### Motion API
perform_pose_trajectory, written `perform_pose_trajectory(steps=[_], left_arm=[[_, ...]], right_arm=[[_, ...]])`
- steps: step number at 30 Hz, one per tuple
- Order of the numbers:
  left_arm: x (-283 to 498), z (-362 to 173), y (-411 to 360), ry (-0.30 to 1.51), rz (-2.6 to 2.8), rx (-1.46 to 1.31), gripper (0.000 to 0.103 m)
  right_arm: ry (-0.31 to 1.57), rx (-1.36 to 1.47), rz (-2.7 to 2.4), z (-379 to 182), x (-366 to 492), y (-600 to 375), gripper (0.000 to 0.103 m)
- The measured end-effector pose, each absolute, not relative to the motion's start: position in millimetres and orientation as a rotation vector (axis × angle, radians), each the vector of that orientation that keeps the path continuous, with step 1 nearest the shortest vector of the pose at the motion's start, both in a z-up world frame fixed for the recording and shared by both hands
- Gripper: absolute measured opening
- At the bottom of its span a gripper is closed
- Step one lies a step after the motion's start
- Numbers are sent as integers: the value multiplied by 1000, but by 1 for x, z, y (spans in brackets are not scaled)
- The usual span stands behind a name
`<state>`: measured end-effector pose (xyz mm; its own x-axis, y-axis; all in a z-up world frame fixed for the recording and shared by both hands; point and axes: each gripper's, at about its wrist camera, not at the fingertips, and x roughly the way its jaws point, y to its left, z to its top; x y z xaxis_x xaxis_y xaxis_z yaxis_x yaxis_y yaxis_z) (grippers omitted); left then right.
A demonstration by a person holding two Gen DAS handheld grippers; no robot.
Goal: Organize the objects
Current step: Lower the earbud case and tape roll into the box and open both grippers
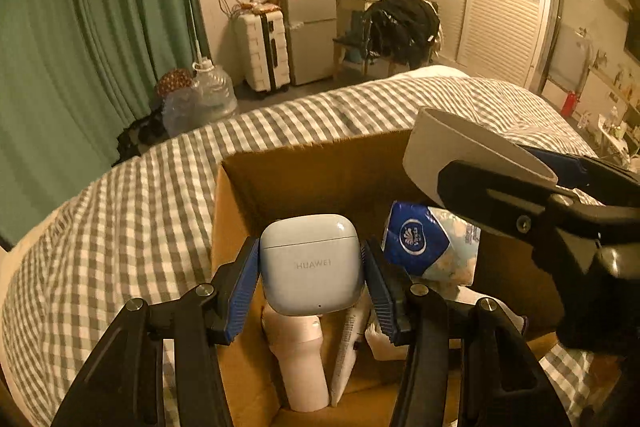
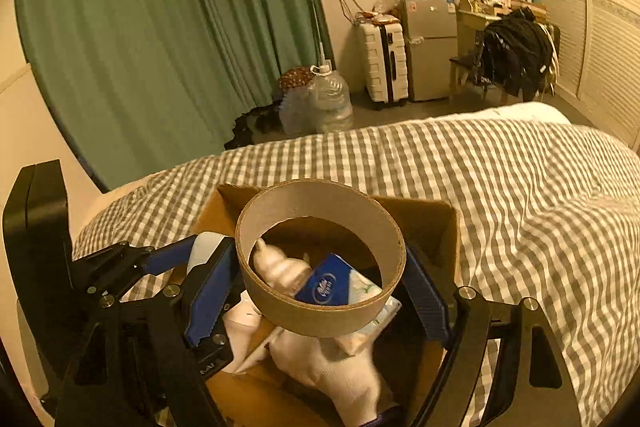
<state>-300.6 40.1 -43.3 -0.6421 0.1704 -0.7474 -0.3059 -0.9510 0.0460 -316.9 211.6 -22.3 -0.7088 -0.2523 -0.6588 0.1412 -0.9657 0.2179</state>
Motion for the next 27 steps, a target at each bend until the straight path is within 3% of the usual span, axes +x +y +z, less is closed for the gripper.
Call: perform_pose_trajectory(steps=[12, 21, 27], left_arm=[[-294, -59, 31, 193, 2609, -1206, 54], [-294, -38, 31, 175, 2638, -1166, 78], [-291, -15, 19, 95, 2668, -1123, 83]], right_arm=[[-216, 1177, -2707, -52, -316, 214, 82], [-256, 1108, -2749, -35, -316, 222, 91], [-165, 1020, -2860, -9, -312, 220, 95]])
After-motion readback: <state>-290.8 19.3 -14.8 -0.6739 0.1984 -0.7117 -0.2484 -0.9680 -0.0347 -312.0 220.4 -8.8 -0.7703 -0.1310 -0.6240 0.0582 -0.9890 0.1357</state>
